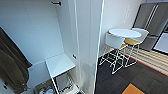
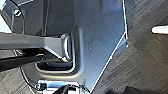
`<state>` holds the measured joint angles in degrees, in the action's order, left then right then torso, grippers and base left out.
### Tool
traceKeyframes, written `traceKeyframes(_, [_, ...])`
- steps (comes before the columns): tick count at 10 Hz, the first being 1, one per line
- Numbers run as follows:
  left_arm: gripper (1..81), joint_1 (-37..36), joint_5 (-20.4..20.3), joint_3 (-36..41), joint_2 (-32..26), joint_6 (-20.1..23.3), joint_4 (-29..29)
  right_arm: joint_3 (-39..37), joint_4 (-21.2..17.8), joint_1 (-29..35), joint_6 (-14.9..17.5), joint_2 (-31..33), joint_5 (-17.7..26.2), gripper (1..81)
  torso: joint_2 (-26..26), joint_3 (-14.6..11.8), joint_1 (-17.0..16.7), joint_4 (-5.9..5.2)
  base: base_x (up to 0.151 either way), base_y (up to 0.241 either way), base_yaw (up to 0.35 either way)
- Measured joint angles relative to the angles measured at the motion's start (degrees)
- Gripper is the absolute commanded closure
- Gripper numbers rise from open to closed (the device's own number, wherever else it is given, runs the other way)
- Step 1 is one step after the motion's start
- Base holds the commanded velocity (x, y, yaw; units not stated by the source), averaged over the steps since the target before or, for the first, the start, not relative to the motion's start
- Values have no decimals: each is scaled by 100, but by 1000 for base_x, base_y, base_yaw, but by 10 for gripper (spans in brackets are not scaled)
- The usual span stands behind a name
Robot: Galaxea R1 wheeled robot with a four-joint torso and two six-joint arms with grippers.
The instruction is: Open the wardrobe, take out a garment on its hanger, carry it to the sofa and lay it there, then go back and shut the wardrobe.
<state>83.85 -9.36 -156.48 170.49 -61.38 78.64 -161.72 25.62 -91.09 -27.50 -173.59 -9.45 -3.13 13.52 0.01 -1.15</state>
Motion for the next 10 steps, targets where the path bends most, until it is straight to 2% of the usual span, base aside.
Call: traceKeyframes(10, [10,16,16,0,35,0,2,1,-5,0,0,-46,-2,10,0,0,2,0,0,0,288])
